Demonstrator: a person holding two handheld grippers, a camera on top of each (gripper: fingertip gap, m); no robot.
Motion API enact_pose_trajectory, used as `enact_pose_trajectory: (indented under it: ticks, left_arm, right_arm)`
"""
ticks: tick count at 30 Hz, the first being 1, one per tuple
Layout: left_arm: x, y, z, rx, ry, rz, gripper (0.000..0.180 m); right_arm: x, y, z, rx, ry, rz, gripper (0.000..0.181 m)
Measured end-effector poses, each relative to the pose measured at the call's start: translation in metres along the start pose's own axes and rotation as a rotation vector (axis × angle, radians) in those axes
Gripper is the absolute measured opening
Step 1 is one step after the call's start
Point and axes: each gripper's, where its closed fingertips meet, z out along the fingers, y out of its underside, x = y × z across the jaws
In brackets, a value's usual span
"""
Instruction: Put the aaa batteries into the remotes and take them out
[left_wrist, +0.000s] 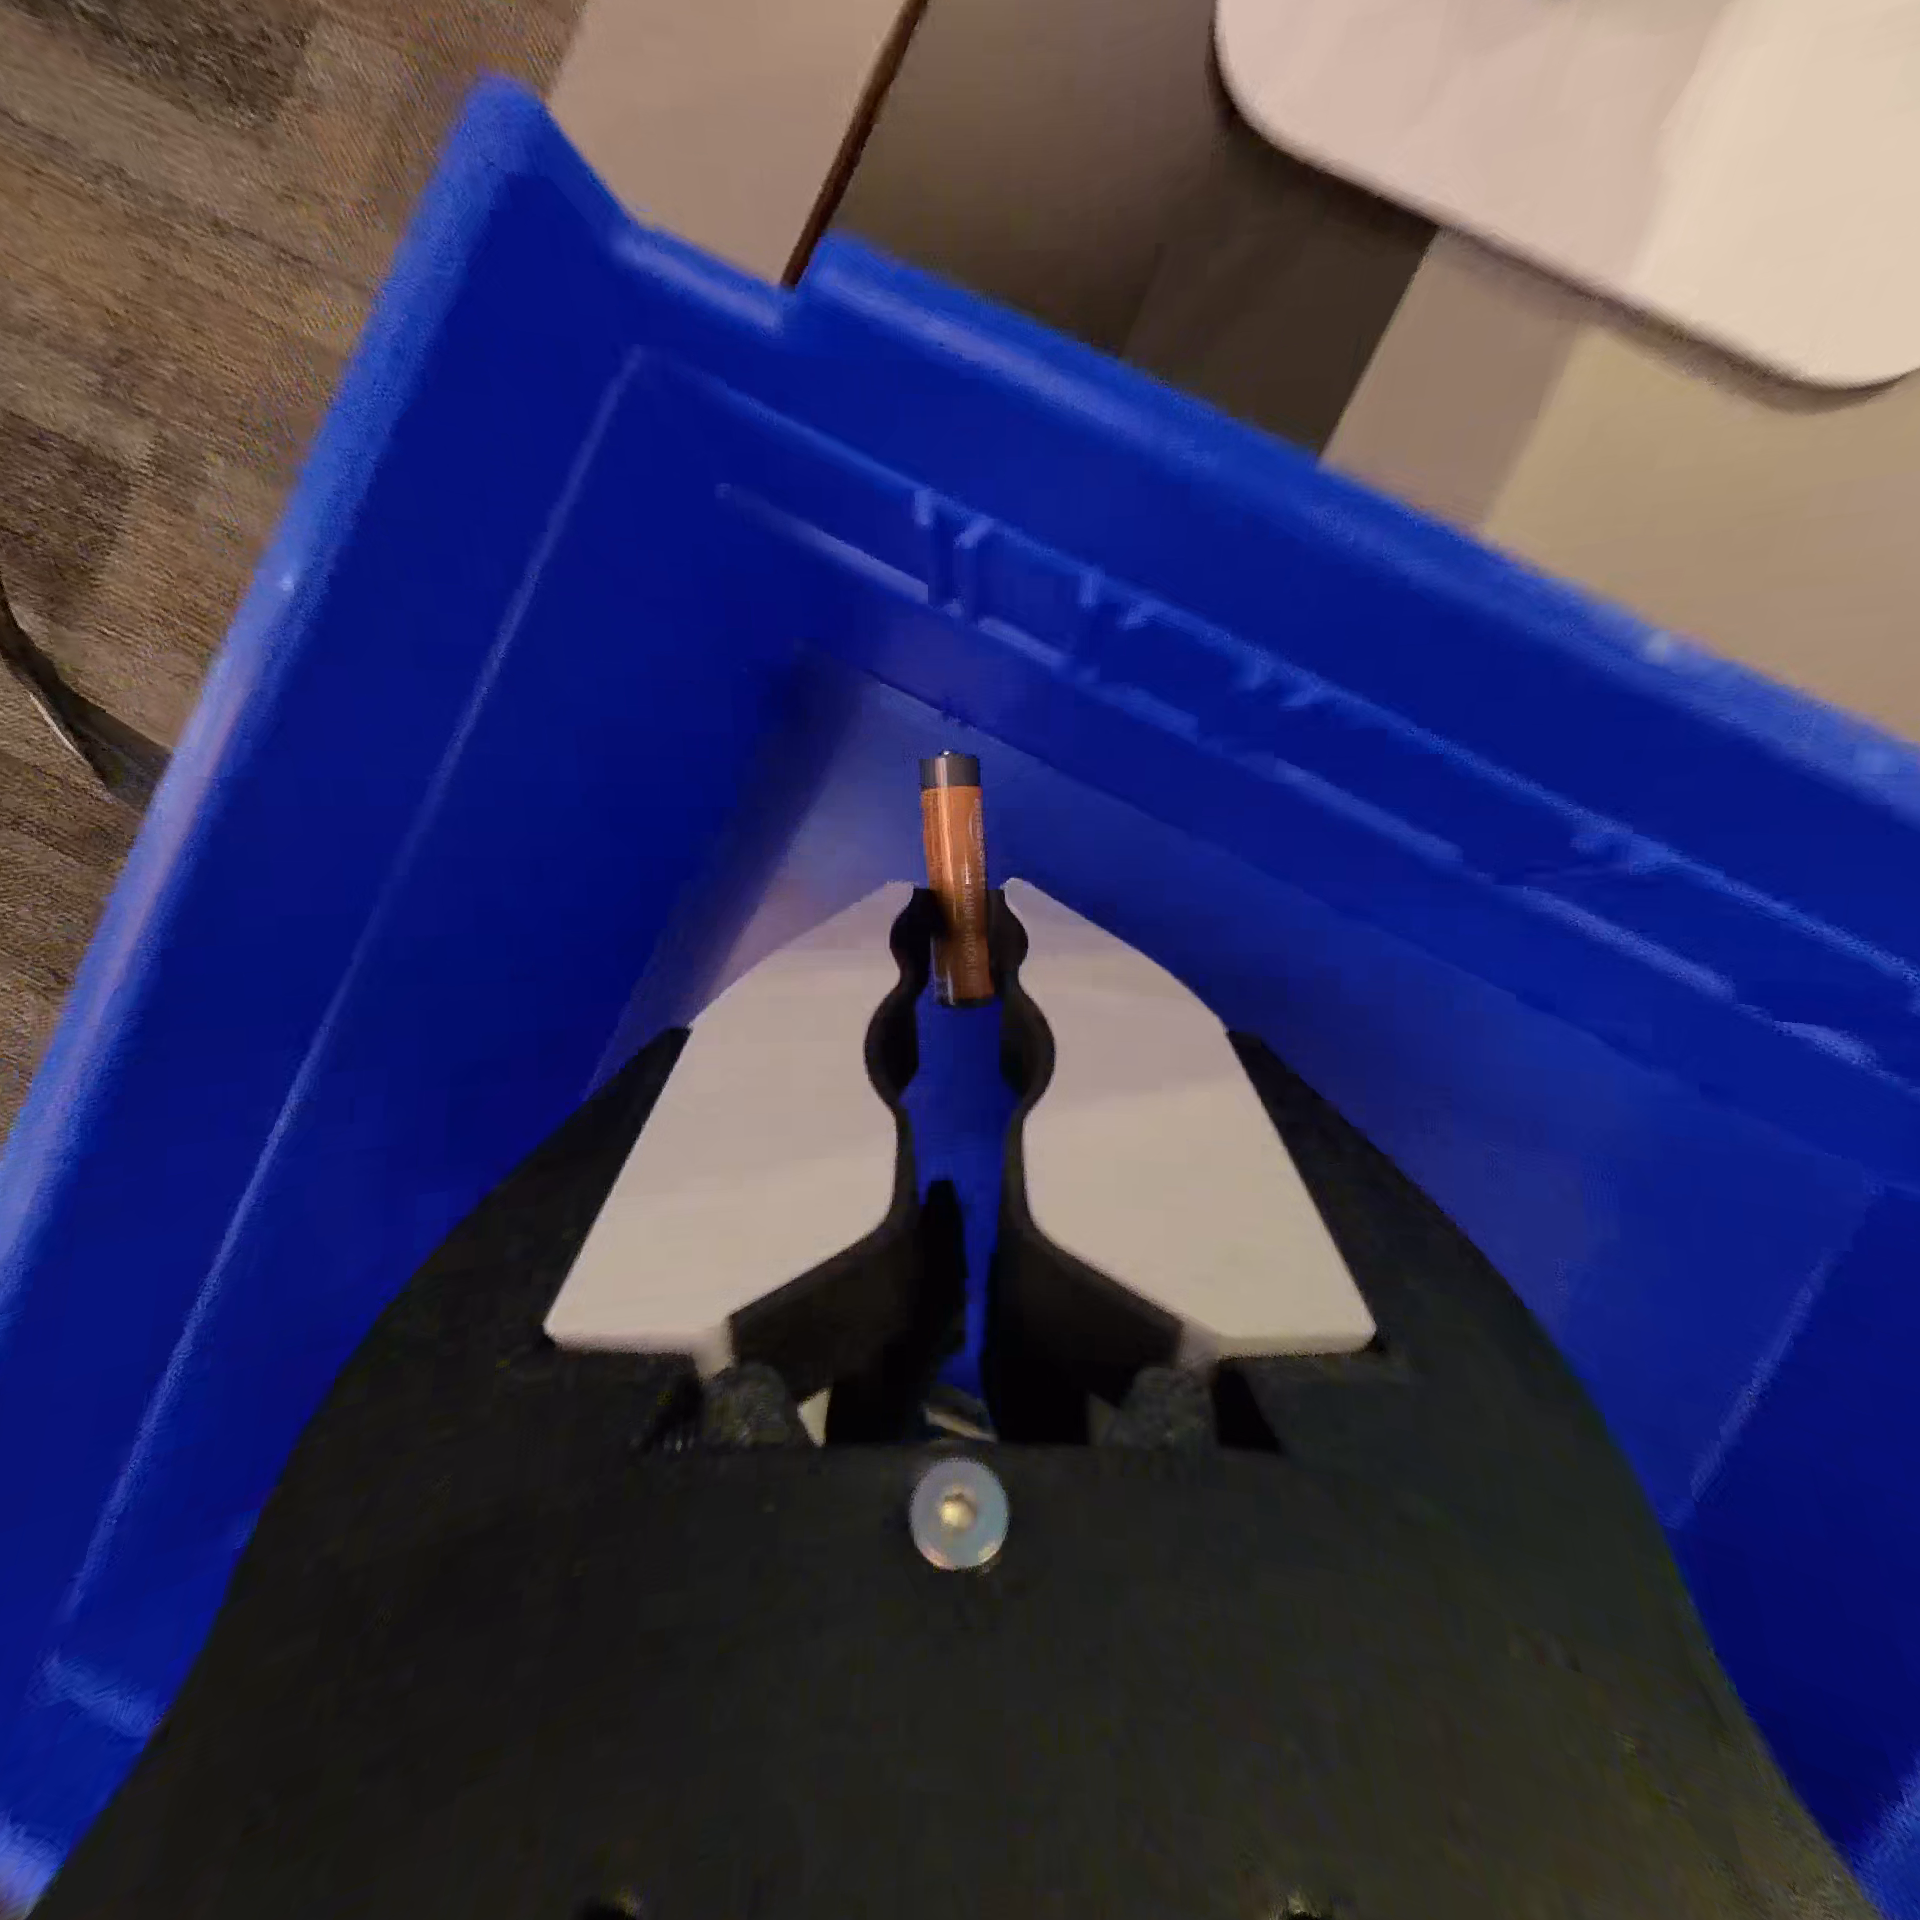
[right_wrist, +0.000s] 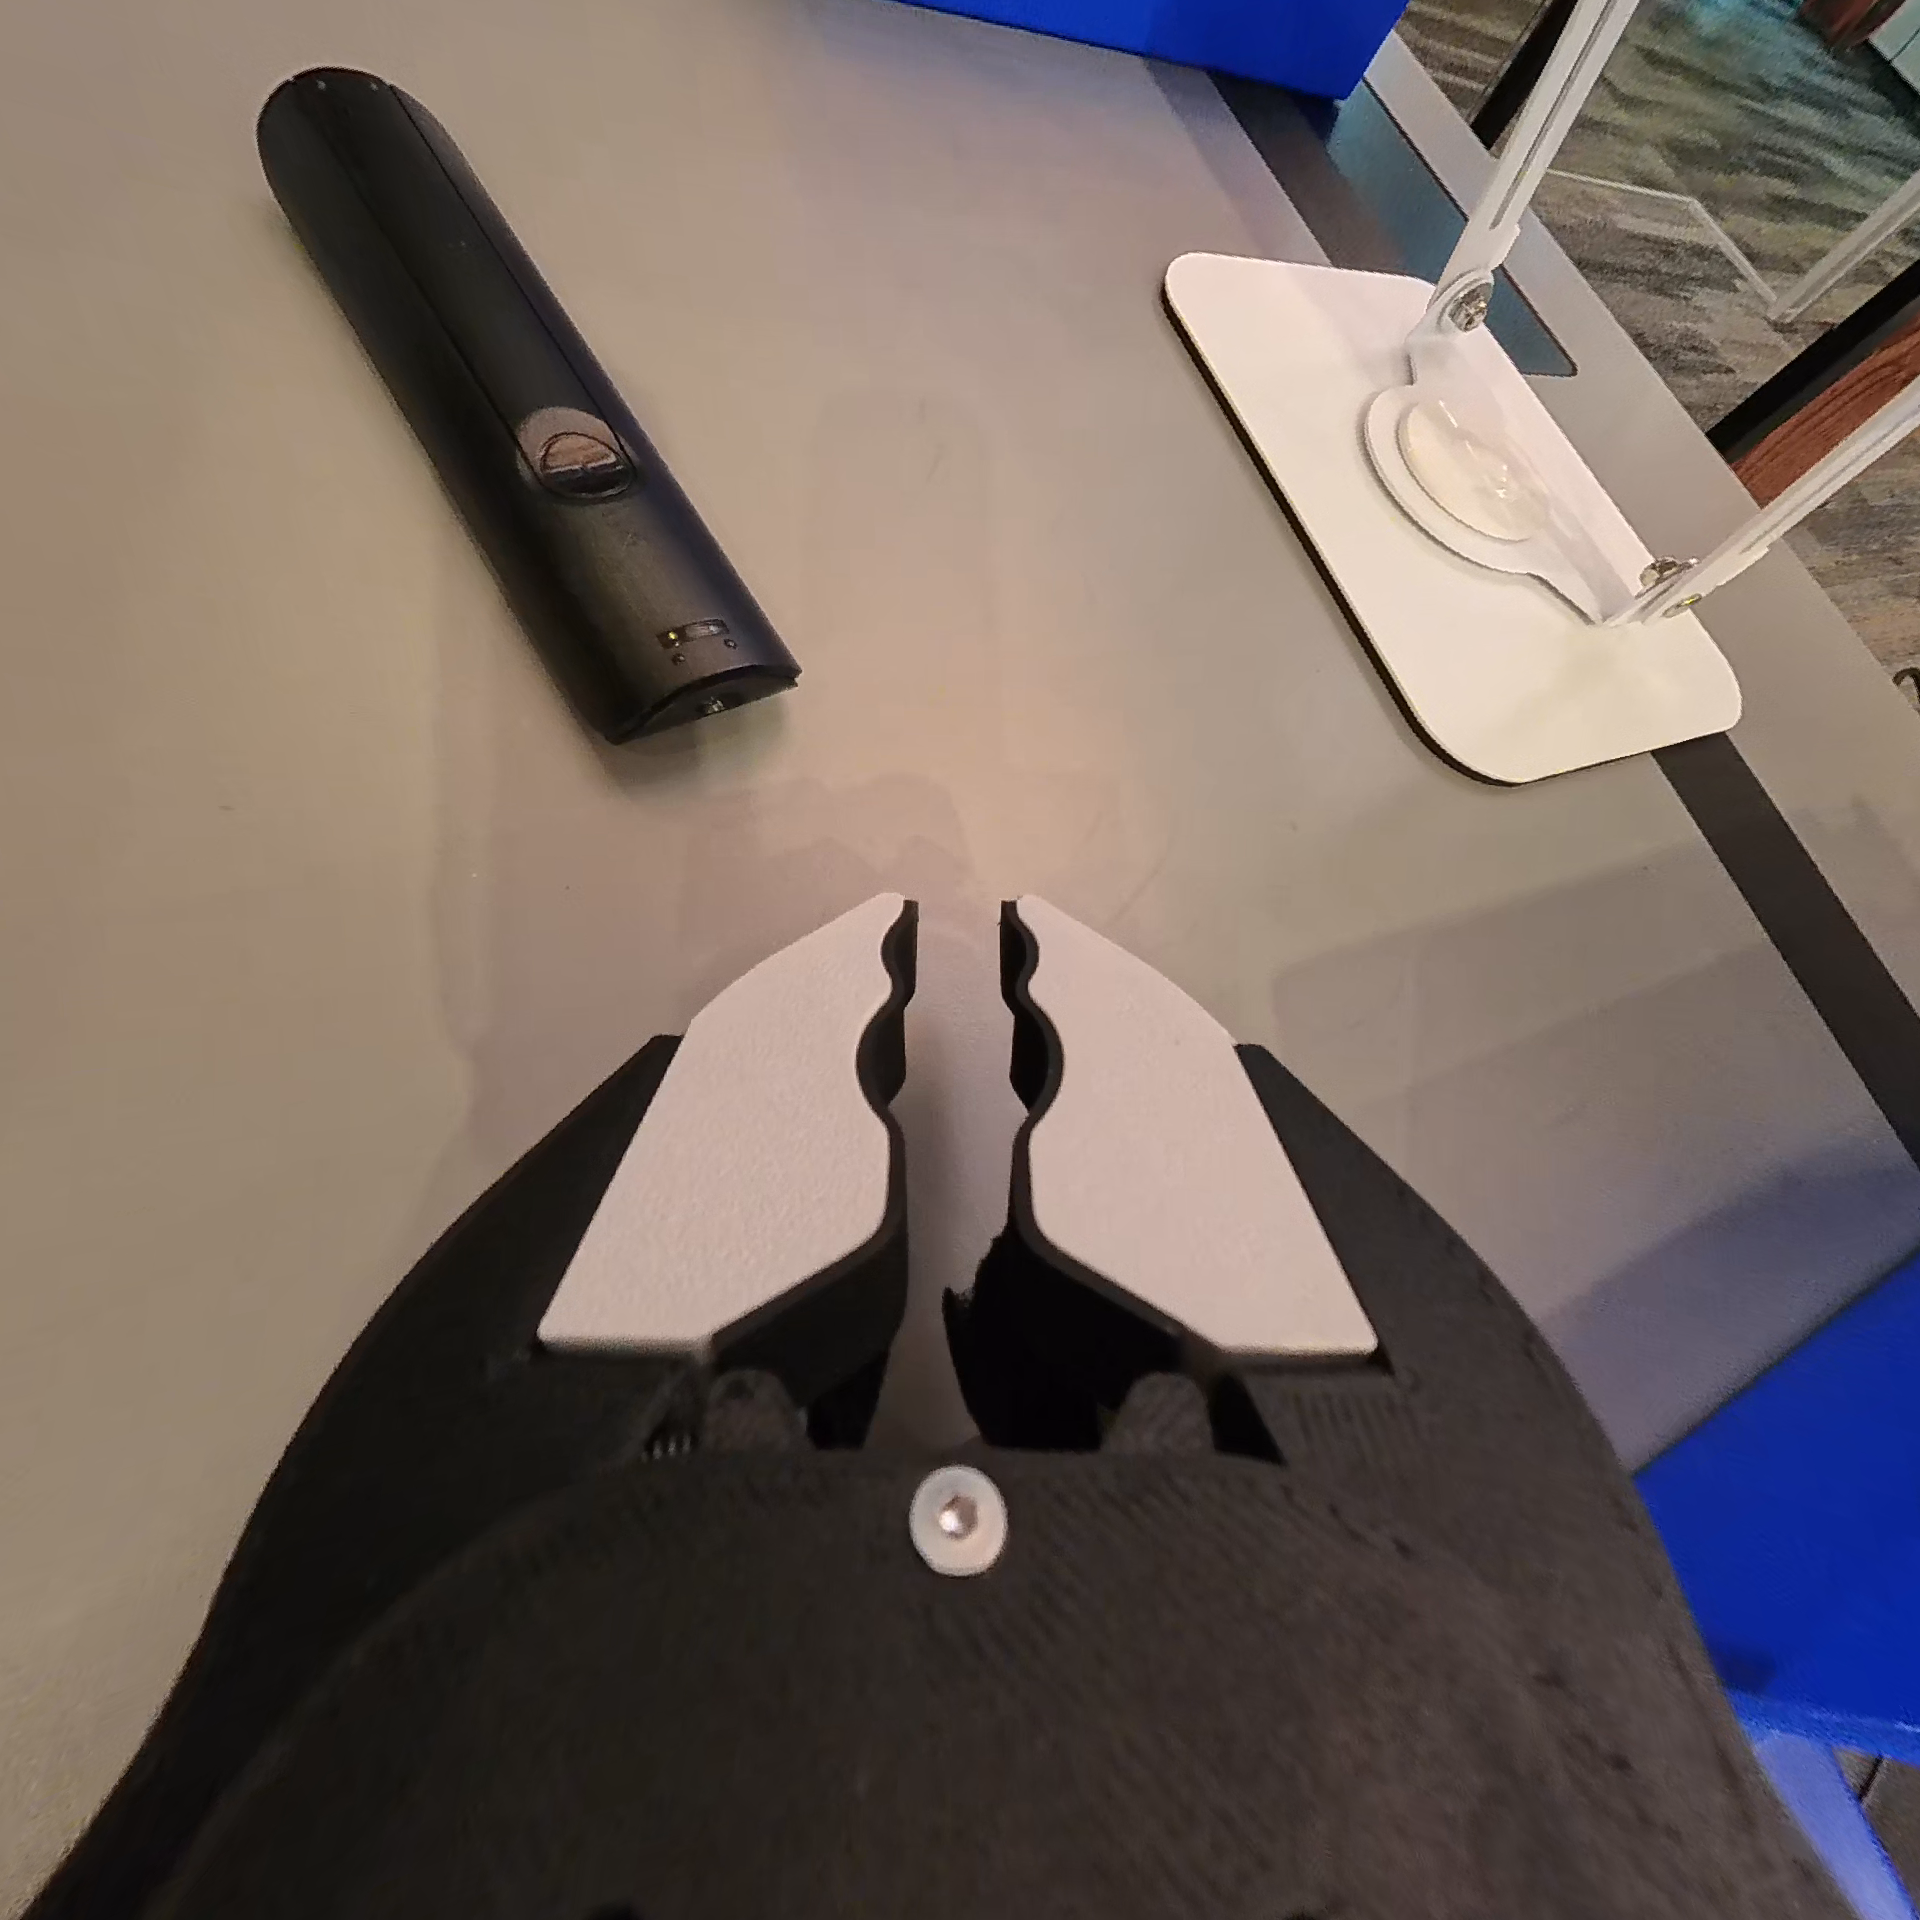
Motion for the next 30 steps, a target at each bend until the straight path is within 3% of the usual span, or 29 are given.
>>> enact_pose_trajectory:
  ticks: [8, 14, 20, 30]
  left_arm:
    - [0.087, -0.010, -0.100, 0.125, -0.118, 0.039, 0.011]
    - [0.214, -0.051, -0.121, 0.233, -0.023, 0.141, 0.011]
    - [0.328, -0.075, -0.034, 0.144, 0.175, 0.256, 0.011]
    - [0.377, -0.074, 0.048, -0.001, 0.307, 0.312, 0.011]
  right_arm:
    - [0.001, 0.001, 0.000, -0.005, 0.006, 0.002, 0.014]
    - [0.001, 0.001, 0.001, -0.008, 0.007, 0.007, 0.014]
    - [0.001, 0.001, 0.001, -0.009, 0.006, 0.003, 0.014]
    - [0.000, 0.001, 0.000, -0.008, 0.002, 0.002, 0.014]
